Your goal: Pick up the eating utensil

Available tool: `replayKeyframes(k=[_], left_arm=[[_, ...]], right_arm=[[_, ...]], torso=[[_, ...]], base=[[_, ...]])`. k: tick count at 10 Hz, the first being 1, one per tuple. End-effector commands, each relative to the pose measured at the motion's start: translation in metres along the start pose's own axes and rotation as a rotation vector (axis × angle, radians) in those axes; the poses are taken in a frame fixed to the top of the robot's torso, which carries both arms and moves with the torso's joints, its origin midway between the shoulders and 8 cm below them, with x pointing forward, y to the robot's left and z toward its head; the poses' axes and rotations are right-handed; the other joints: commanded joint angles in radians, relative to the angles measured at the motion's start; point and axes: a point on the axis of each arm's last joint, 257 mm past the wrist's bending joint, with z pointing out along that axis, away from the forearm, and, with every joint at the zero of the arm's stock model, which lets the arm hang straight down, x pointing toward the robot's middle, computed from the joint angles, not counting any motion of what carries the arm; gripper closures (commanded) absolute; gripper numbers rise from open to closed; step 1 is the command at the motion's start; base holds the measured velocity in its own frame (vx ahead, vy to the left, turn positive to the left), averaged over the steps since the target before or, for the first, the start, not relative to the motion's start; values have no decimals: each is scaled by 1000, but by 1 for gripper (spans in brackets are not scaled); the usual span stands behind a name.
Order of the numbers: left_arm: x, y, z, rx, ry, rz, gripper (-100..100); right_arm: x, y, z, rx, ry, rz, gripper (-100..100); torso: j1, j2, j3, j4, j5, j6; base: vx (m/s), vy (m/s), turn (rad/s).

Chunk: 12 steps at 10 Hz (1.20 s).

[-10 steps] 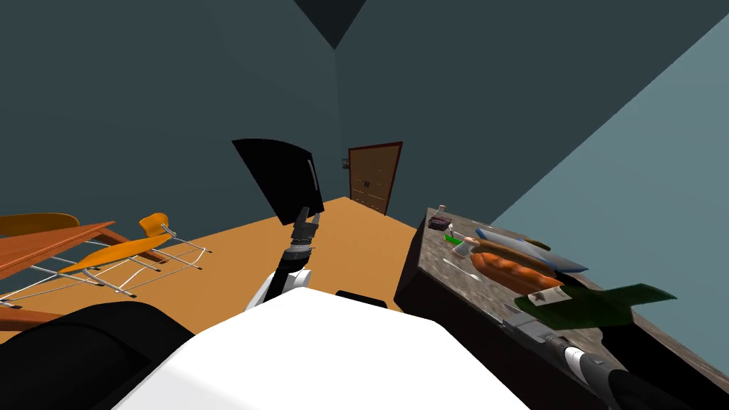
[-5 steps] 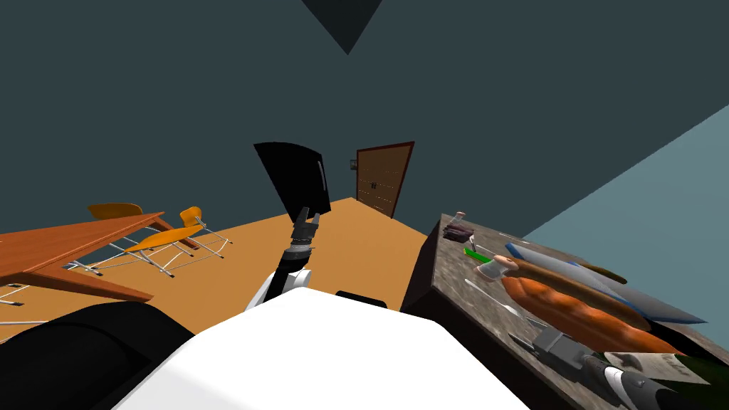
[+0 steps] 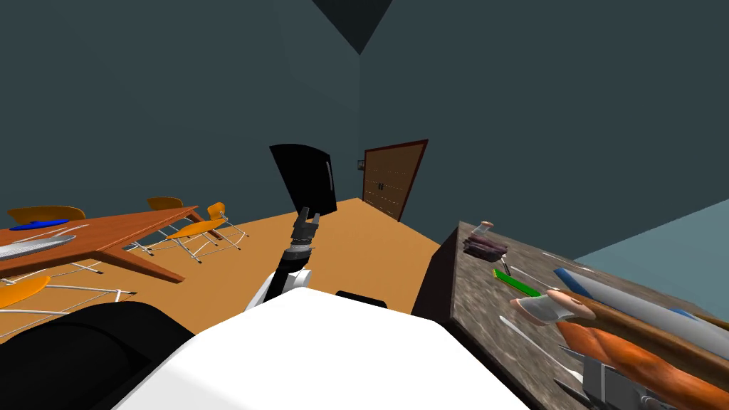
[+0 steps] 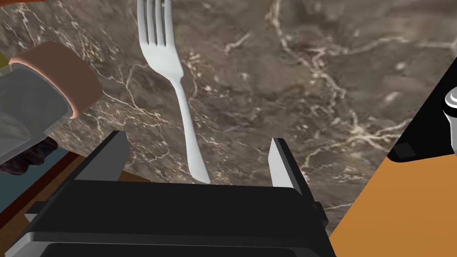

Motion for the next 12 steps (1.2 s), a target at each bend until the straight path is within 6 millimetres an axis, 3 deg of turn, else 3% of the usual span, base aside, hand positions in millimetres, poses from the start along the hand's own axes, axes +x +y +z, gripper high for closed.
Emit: replayKeyframes(k=[1, 2, 3, 4, 5, 7, 8, 9, 12], left_arm=[[0, 0, 0, 0, 0, 0, 0], [0, 0, 0, 0, 0, 0, 0], [0, 0, 0, 0, 0, 0, 0], [0, 0, 0, 0, 0, 0, 0], [0, 0, 0, 0, 0, 0, 0], [0, 0, 0, 0, 0, 0, 0], [0, 0, 0, 0, 0, 0, 0], [0, 0, 0, 0, 0, 0, 0], [0, 0, 0, 0, 0, 0, 0]], right_arm=[[11, 2, -1, -15, 24, -18, -100], [22, 6, -3, -32, 48, -32, -100], [14, 2, -1, -21, 35, -25, -100], [15, 3, -1, -24, 37, -26, 0], [23, 13, 3, -20, 41, -13, -100], [33, 26, 9, -18, 45, 2, -100], [31, 20, 7, -19, 43, -2, -100], [31, 21, 7, -18, 44, -2, 100], [31, 21, 7, -20, 43, -5, 100]], torso=[[0, 0, 0, 0, 0, 0], [0, 2, 1, 0, 0, 1], [1, 4, 2, 1, 0, 1], [1, 7, 4, 1, 0, 1], [1, 8, 5, 2, 0, 1], [-2, 8, 5, 2, -1, 1], [-2, 8, 4, 2, -1, 1], [-1, 8, 5, 2, 0, 1], [0, 10, 6, 2, 0, 2]], base=[[93, -4, 86], [62, 5, 82], [28, 0, 21], [6, 0, -2], [15, -20, 97], [34, -40, 94], [18, -18, 24], [0, 0, 0], [0, 0, 0]])
